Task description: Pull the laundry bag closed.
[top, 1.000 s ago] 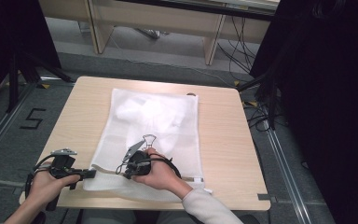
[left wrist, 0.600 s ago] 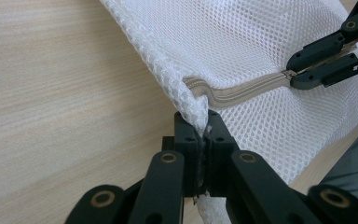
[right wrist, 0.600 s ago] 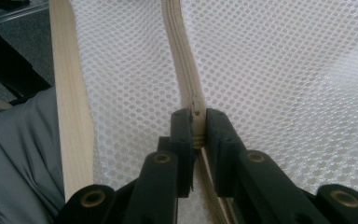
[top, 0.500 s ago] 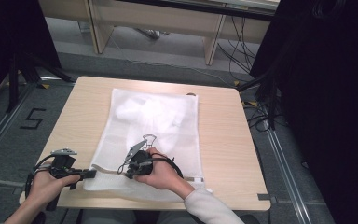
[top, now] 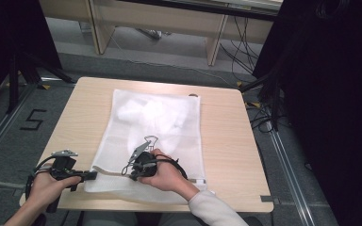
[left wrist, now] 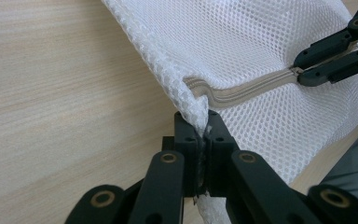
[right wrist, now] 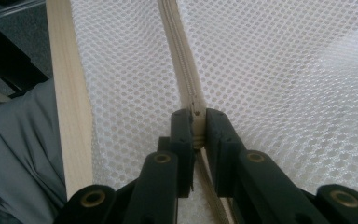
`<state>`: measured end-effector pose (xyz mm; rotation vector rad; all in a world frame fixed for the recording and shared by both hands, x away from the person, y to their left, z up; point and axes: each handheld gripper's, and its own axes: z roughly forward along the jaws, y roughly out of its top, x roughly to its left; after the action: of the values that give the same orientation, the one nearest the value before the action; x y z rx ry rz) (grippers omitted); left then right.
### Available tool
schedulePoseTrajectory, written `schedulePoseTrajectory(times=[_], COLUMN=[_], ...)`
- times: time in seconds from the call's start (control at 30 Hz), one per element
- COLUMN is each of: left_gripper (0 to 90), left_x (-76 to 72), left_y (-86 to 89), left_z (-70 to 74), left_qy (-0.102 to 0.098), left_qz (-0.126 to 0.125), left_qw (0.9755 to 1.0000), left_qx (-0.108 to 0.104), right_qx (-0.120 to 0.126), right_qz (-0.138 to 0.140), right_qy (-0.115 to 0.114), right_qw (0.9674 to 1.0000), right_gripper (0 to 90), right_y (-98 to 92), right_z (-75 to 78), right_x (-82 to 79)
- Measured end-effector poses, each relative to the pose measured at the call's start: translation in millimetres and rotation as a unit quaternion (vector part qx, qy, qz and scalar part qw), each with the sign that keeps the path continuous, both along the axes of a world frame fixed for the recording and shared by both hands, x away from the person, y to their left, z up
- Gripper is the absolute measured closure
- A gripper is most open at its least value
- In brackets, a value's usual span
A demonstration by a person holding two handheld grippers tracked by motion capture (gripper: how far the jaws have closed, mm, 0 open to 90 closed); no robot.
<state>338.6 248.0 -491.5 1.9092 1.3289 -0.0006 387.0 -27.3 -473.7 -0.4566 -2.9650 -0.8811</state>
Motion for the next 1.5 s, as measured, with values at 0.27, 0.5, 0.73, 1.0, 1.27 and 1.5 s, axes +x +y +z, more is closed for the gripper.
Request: schedulePoseTrajectory(times=[0.27, 0.5, 0.73, 1.0, 1.27, 1.5], left_gripper=[86.1, 86.0, 86.0, 86.0, 86.0, 86.0], left_x=[0.4, 0.4, 0.7, 1.1, 0.7, 0.7], left_y=[1.1, 1.1, 1.6, 4.1, 1.8, 2.3], left_z=[0.1, 0.2, -0.2, 0.3, -0.3, -0.3], left_qy=[0.005, 0.005, 0.008, 0.008, 0.007, 0.005], left_qz=[-0.004, -0.005, -0.007, -0.020, -0.007, -0.008], left_qw=[1.0000, 1.0000, 0.9999, 0.9996, 0.9999, 0.9998], left_qx=[0.002, 0.004, 0.005, 0.020, 0.009, 0.015], right_qx=[-0.003, -0.004, -0.006, -0.002, -0.005, -0.005], right_qz=[-0.002, -0.012, -0.009, -0.017, -0.020, -0.020], right_qy=[0.003, 0.005, 0.004, 0.006, 0.010, 0.006], right_qw=[1.0000, 0.9999, 0.9999, 0.9998, 0.9997, 0.9998], right_gripper=[82.6, 82.6, 82.6, 82.6, 82.6, 82.6], right_y=[-4.3, -8.2, -11.5, -15.6, -18.5, -22.1], right_z=[1.1, 3.2, 3.3, 3.8, 4.7, 6.1], right_x=[0.8, -0.2, 0.5, 0.3, -0.4, 0.1])
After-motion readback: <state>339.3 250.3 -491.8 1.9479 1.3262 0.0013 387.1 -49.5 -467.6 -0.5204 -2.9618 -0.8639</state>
